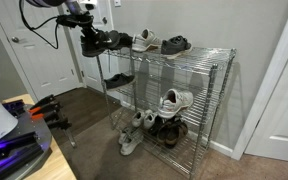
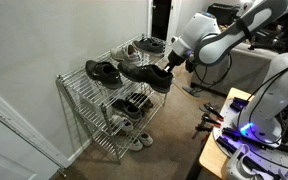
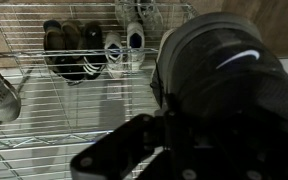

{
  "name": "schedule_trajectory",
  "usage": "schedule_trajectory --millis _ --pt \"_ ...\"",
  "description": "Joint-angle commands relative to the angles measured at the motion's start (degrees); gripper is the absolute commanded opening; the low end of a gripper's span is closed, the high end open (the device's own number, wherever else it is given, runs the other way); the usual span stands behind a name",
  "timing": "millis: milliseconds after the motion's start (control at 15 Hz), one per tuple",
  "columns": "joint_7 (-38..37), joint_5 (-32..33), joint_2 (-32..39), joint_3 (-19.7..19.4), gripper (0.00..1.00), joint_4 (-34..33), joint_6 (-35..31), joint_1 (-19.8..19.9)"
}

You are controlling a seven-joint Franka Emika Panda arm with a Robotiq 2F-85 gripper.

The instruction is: Move the second right shoe from the second top shelf to the first top shelf

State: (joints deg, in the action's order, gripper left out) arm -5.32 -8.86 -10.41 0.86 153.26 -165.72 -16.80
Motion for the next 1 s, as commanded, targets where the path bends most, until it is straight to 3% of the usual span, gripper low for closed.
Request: schedule_trajectory --millis 0,67,267,533,667,933 --pt "-11.11 3.30 1.55 5.72 0.05 -0.95 -4.38 6.43" --pt "-15.78 6.06 1.59 6.11 0.05 -1.86 -4.50 7.08" --pt "-28.67 14.39 0.38 13.31 0.05 -3.43 -4.74 16.48" --pt "-45.86 26.04 -4.20 25.82 0.05 -5.52 -2.01 31.01" --pt "-54.03 30.87 -5.19 31.30 0.05 -7.48 -0.20 35.19" --pt "-67.24 39.63 -4.14 41.30 0.05 -13.10 6.21 39.44"
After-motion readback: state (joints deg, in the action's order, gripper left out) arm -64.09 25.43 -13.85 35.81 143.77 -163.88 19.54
